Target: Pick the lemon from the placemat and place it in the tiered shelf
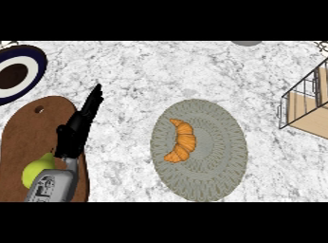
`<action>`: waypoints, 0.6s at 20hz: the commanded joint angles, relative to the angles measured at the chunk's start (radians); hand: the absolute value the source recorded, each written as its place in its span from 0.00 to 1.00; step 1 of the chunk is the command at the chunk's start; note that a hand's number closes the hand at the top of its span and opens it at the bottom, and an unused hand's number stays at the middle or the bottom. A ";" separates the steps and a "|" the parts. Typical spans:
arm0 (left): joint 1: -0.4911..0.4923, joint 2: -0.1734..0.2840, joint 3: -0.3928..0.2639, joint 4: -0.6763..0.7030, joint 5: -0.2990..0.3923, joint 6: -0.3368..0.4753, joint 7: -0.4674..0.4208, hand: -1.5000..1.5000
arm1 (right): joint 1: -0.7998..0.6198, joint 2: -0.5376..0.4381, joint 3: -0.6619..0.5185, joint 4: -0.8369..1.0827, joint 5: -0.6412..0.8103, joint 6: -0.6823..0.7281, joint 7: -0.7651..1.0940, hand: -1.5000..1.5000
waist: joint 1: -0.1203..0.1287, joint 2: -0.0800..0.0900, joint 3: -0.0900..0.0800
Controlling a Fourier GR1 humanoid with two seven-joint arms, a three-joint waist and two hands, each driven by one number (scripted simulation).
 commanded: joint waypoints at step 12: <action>0.026 0.013 0.022 -0.043 0.007 -0.002 0.031 0.50 | -0.013 -0.269 -0.391 -0.151 -0.235 0.164 0.316 0.00 | -0.024 -0.007 0.000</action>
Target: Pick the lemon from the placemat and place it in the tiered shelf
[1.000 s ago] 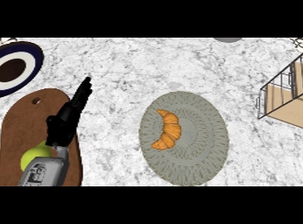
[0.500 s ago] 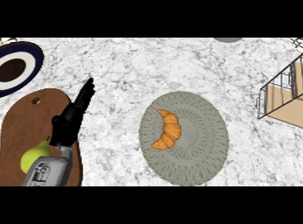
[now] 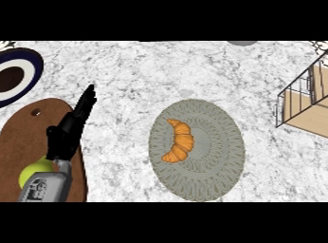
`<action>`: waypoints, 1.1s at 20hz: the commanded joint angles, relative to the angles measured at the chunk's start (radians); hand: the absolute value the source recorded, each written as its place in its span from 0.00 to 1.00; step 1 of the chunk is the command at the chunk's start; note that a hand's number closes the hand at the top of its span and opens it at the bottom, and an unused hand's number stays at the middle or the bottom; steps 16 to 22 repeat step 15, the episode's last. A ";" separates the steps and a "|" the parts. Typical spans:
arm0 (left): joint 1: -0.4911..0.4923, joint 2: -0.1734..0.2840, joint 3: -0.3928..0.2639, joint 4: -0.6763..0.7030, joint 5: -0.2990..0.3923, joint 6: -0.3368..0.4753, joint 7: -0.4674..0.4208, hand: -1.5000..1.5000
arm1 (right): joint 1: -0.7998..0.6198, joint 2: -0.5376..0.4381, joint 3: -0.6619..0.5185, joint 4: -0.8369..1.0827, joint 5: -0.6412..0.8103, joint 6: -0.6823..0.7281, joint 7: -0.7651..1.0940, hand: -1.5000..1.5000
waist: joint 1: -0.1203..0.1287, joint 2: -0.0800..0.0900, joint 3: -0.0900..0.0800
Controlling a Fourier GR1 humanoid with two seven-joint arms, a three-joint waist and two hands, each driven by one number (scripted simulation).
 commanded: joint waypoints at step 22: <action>0.063 -0.018 -0.004 -0.037 -0.012 0.023 -0.003 0.50 | 0.469 -0.158 -0.852 0.080 -0.543 0.741 -0.016 0.00 | -0.046 -0.010 0.001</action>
